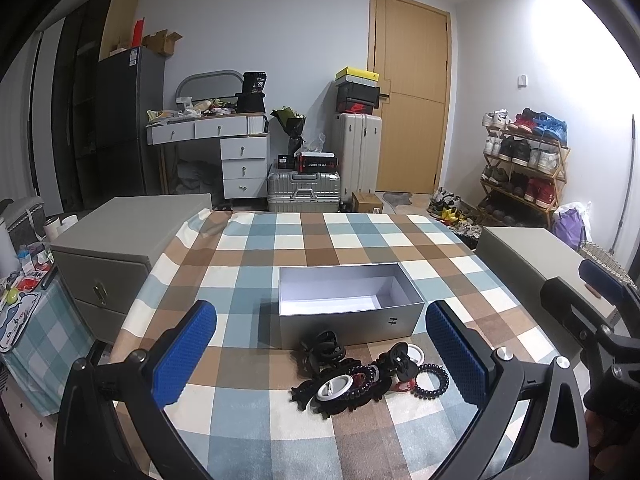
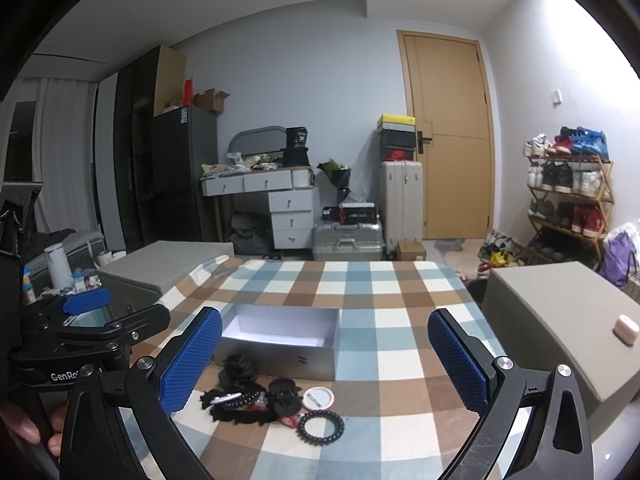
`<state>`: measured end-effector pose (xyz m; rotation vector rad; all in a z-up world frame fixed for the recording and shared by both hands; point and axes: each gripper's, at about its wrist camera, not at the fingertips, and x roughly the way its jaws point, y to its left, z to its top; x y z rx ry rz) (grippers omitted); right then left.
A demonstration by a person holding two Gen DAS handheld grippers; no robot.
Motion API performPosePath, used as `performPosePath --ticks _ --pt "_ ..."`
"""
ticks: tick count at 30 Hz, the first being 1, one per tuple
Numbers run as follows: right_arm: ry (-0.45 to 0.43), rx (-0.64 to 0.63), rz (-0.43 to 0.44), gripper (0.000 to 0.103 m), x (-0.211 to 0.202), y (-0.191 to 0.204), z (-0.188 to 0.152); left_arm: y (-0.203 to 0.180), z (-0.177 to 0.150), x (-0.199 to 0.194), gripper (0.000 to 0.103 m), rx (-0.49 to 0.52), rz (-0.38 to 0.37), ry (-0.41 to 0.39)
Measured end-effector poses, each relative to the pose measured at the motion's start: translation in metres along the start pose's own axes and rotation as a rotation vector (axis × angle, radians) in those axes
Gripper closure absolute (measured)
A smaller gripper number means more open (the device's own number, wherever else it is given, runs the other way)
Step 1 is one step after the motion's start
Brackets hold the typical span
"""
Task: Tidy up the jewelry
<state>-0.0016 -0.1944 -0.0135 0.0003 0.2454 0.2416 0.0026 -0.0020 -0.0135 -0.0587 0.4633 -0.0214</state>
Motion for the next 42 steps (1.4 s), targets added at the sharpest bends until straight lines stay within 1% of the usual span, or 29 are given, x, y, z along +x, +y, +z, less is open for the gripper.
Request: performPosePath --ticks 11,16,19,23,28,36,42 --pt "0.003 0.001 -0.001 0.0 0.0 0.0 -0.002 0.0 -0.001 -0.001 0.001 -0.001 -0.002 0.005" --pt "0.0 0.004 0.016 0.0 -0.002 0.0 -0.003 0.0 -0.002 0.001 0.001 -0.004 -0.008 0.013" --pt "0.012 0.007 0.045 0.0 0.001 -0.001 -0.004 0.0 -0.003 0.002 0.001 -0.005 -0.007 0.016" --pt "0.05 0.03 0.119 0.0 0.015 -0.004 -0.01 0.005 -0.007 0.011 0.001 -0.013 -0.019 0.045" --pt "0.127 0.075 0.173 0.0 0.038 -0.007 -0.025 0.017 -0.014 0.023 0.001 -0.023 -0.033 0.074" --pt "0.243 0.082 0.213 0.0 0.075 -0.008 -0.048 0.031 -0.031 0.041 0.001 -0.04 -0.056 0.137" --pt "0.348 0.102 0.27 0.007 0.109 -0.006 -0.066 0.039 -0.041 0.056 0.001 -0.063 -0.066 0.199"
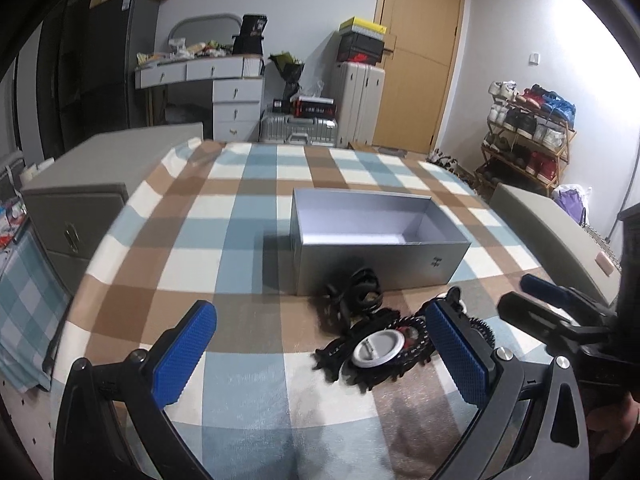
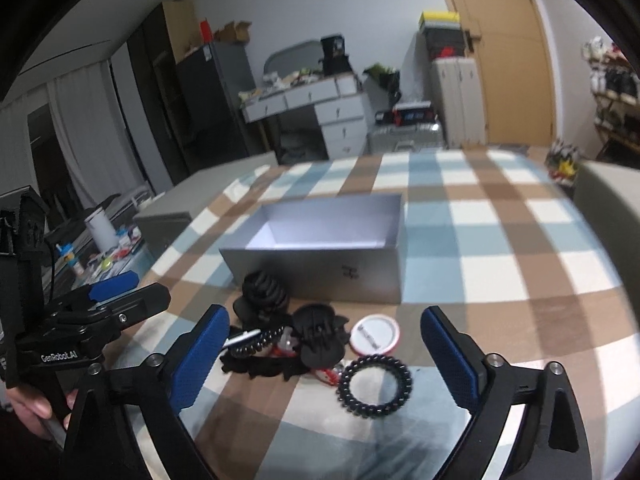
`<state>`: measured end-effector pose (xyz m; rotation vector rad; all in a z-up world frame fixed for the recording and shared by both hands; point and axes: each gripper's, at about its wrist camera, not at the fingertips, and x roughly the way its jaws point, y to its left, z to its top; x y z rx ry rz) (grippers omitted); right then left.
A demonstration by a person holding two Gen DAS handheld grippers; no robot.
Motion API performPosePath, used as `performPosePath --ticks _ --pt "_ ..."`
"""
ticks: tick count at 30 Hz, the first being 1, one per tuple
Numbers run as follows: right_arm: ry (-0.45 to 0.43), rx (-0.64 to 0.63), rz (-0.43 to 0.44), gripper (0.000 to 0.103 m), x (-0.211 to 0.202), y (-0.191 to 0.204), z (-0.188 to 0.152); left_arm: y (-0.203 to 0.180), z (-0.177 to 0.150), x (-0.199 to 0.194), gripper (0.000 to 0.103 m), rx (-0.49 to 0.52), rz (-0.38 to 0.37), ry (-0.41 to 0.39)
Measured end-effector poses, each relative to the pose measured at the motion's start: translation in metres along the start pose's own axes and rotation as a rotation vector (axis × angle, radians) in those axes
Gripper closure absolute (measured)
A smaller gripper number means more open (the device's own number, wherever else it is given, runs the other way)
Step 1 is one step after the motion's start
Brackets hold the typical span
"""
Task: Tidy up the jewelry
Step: 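Grasp a black claw clip with the left tool while the right tool grasps another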
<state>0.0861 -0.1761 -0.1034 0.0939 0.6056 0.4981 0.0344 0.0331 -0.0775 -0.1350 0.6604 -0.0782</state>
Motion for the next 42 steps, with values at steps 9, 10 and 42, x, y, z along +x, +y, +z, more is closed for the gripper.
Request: performPosePath --ticks 9,10,42 --pt "0.105 0.027 0.04 0.023 0.037 -0.006 -0.003 0.007 -0.002 0.014 0.001 -0.014 -0.025 0.06" --pt "0.114 0.028 0.045 0.027 0.039 -0.006 -0.003 0.008 -0.001 0.016 0.001 -0.015 -0.03 0.066" --pt "0.031 0.081 0.081 0.074 0.011 -0.035 0.003 -0.002 0.023 0.069 0.001 -0.036 -0.172 0.274"
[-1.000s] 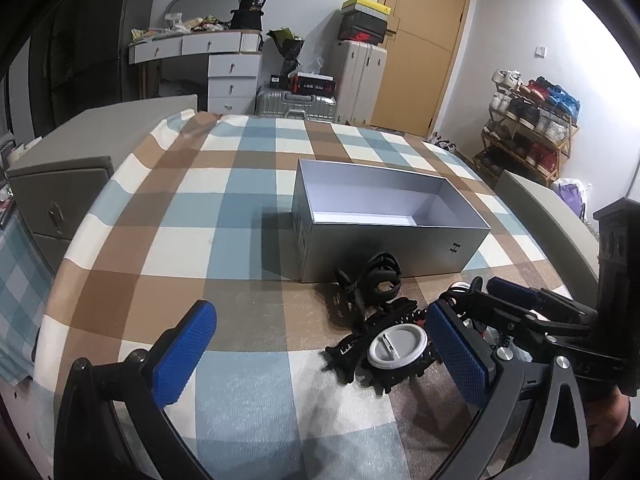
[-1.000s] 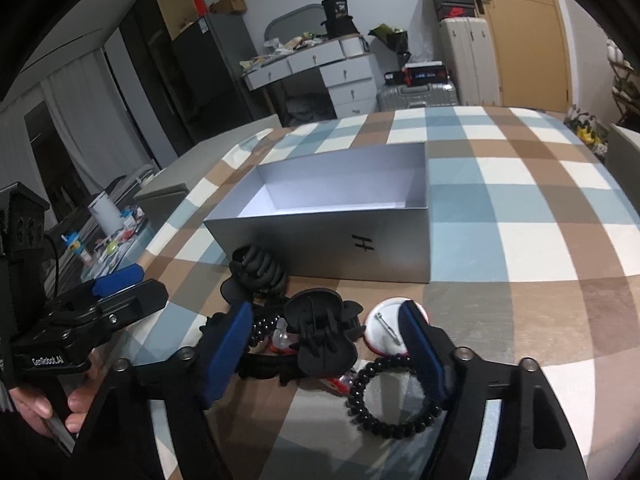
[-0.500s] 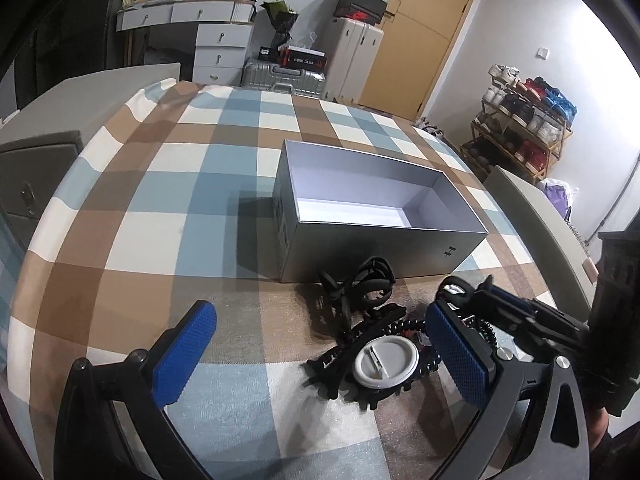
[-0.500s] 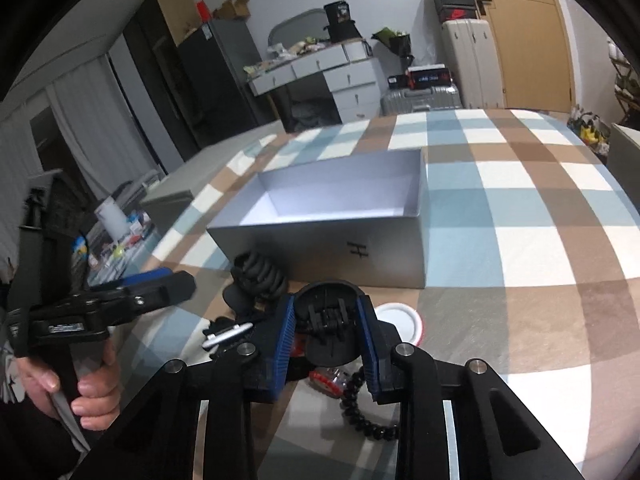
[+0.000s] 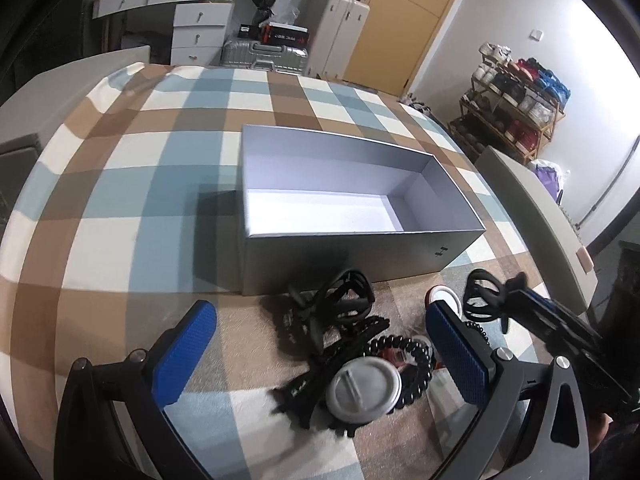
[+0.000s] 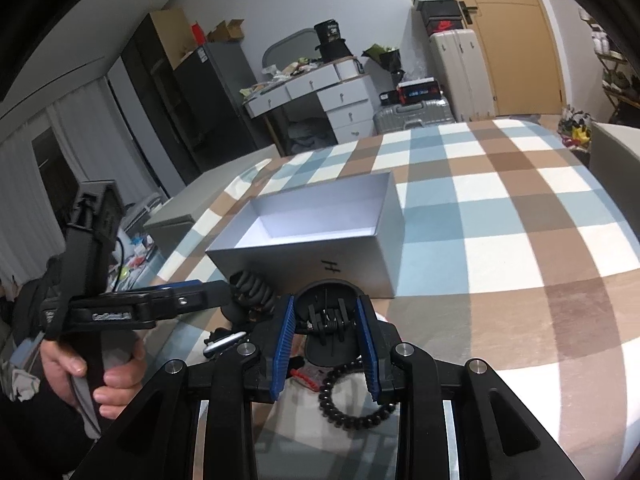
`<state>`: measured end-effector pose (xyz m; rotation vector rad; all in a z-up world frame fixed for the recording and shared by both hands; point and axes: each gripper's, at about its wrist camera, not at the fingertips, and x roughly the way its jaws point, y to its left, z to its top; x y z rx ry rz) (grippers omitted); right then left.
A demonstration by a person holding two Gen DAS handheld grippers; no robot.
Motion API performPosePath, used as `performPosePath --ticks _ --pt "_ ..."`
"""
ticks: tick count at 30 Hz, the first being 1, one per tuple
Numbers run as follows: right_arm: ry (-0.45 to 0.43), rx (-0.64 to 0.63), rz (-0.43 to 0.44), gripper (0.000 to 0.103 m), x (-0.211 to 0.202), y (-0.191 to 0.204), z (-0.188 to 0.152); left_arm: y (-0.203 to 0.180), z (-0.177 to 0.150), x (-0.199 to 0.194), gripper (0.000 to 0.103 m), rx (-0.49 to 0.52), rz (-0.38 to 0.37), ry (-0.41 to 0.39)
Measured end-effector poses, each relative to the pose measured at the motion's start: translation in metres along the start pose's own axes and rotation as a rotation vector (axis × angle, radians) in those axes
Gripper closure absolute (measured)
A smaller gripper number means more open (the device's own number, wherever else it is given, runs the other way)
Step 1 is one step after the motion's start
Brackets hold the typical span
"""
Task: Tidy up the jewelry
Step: 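Grasp a black claw clip with the left tool while the right tool grasps another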
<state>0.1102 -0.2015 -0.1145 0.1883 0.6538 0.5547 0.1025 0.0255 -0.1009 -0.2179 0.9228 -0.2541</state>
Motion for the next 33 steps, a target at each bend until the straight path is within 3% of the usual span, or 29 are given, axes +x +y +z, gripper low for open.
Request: performPosePath --ticks 4,10,14,33 --pt "-0.008 0.006 0.003 0.074 -0.003 -0.003 0.001 -0.002 0.002 0.009 0.019 -0.014 -0.038 0.055" --pt "-0.002 0.016 0.009 0.074 -0.001 -0.006 -0.002 -0.003 0.002 0.011 0.037 -0.03 -0.044 0.082" --pt "0.004 0.03 0.01 0.074 0.0 -0.008 -0.003 -0.002 0.001 0.016 0.064 -0.036 -0.054 0.113" --pt "-0.027 -0.016 0.016 0.074 -0.007 0.009 0.002 -0.001 -0.006 -0.008 0.065 -0.006 -0.064 0.064"
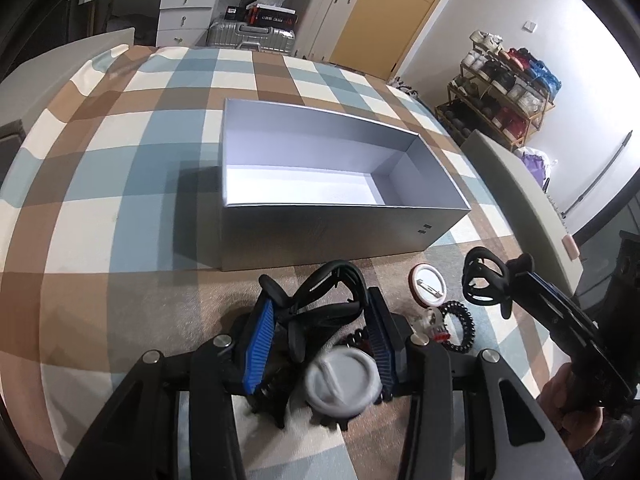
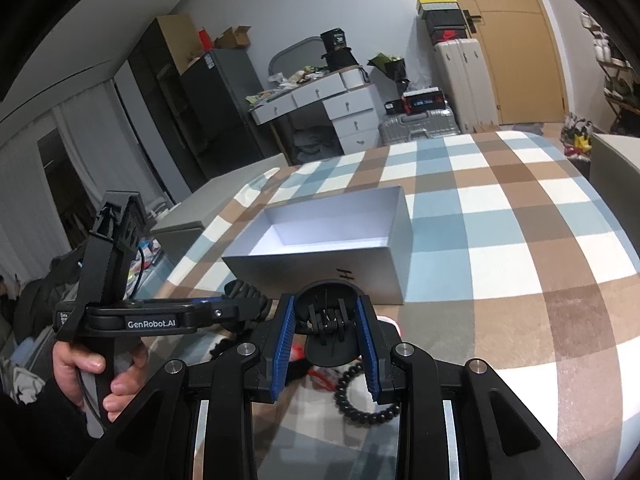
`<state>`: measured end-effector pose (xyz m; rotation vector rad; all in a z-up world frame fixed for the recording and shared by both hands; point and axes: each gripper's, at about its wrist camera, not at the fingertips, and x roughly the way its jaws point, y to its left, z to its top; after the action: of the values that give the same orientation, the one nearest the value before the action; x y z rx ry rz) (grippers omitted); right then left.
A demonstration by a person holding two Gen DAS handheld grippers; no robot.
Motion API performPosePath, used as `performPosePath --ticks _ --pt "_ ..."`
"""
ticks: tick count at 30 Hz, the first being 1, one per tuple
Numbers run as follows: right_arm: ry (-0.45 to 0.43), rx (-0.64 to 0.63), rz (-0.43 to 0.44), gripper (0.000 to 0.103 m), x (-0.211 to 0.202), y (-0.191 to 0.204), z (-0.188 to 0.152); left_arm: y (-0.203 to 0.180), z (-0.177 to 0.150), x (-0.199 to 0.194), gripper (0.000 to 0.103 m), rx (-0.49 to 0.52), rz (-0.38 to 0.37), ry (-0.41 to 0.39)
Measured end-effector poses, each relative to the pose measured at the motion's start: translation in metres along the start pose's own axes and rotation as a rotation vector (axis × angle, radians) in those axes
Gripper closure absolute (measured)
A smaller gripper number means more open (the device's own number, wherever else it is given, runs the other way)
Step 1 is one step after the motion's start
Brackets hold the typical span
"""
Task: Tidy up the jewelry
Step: 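Grasp a black claw clip with the left tool while the right tool grasps another, then carry both black claw clips into the grey box and open both tools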
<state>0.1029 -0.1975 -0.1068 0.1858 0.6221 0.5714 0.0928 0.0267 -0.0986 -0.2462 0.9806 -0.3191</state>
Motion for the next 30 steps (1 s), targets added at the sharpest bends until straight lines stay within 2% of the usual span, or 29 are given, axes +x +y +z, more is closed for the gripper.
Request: performPosePath --ticks 9,17,21,24,30 --pt "-0.028 -0.034 0.017 0.074 -0.006 0.016 0.011 -0.005 0.002 -0.027 0.065 0.017 -0.014 -0.072" --pt "-0.054 -0.042 0.056 0.074 0.002 0.019 0.042 -0.021 0.036 -0.038 0.065 0.104 -0.003 -0.123" --pt "-0.066 -0.052 0.068 0.074 0.011 0.019 0.061 -0.021 0.054 -0.022 0.065 0.143 0.005 -0.11" --pt "-0.065 -0.057 0.07 0.074 0.021 0.016 0.073 -0.014 0.069 -0.01 0.065 0.131 -0.022 -0.087" --pt "-0.015 -0.045 0.061 0.074 0.052 0.005 0.087 -0.006 0.085 0.009 0.065 0.113 -0.032 -0.043"
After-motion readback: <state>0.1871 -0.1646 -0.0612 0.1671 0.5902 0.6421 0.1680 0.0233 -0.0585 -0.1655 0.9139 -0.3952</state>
